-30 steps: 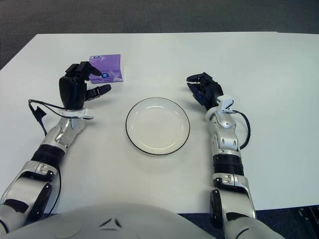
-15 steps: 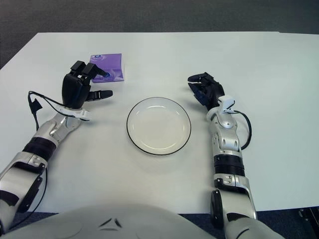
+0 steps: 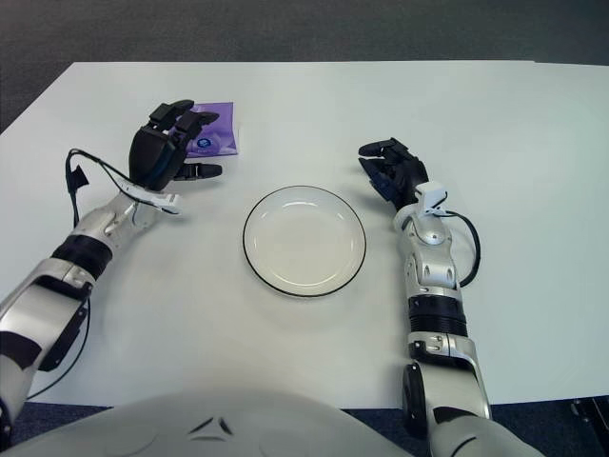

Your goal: Put the tissue paper into the plate.

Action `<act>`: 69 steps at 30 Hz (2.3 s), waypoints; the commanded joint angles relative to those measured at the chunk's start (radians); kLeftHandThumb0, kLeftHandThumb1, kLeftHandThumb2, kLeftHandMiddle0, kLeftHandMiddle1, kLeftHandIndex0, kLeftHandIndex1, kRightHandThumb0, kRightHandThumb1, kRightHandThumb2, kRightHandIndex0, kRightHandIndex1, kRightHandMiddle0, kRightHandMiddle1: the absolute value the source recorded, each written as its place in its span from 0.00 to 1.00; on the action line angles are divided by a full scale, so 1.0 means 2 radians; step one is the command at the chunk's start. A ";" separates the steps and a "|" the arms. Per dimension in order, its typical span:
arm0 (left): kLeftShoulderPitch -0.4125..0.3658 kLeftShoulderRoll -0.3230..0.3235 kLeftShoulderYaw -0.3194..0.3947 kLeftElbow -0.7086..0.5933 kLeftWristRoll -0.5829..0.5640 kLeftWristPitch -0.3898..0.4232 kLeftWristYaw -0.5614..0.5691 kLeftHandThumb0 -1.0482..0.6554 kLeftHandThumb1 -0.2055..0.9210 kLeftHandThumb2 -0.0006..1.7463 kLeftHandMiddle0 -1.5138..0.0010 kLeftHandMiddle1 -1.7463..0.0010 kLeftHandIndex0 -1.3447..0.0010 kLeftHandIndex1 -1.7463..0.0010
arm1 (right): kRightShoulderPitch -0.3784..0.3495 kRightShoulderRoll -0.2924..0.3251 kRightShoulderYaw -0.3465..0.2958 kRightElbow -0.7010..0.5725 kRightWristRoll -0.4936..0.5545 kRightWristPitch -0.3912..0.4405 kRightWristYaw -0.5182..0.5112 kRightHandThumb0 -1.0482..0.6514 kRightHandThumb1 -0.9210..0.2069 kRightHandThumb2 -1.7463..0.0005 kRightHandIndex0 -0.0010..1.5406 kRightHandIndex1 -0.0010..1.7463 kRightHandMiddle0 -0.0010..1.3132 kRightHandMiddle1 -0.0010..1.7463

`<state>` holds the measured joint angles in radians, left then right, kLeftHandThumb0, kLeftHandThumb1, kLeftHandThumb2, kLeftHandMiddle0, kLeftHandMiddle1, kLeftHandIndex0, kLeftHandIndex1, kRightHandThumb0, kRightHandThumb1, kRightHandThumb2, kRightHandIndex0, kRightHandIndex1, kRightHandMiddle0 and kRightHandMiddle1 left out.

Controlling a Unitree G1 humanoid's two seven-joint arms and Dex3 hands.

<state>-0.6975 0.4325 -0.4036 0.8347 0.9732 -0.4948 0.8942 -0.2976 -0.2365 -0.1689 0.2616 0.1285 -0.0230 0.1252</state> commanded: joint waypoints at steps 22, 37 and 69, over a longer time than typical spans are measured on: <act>-0.102 -0.015 -0.077 0.106 0.023 0.076 -0.013 0.07 1.00 0.29 0.80 1.00 0.77 0.96 | 0.019 0.006 0.010 0.021 -0.006 0.019 0.002 0.61 0.01 0.92 0.44 0.74 0.39 0.67; -0.146 -0.026 -0.080 0.167 -0.023 0.052 -0.117 0.01 1.00 0.29 0.85 1.00 0.81 0.98 | 0.025 0.005 0.014 0.018 -0.007 0.015 0.004 0.61 0.00 0.92 0.44 0.75 0.39 0.67; -0.172 -0.063 0.007 0.245 -0.192 0.026 -0.368 0.00 1.00 0.17 0.88 0.99 0.86 0.99 | 0.040 -0.014 0.034 0.008 -0.025 -0.004 0.037 0.61 0.00 0.92 0.44 0.73 0.38 0.69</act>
<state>-1.0459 0.3212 -0.4147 1.3055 0.6227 -0.4338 0.1797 -0.2787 -0.2729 -0.1176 0.2487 0.0909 -0.0545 0.1854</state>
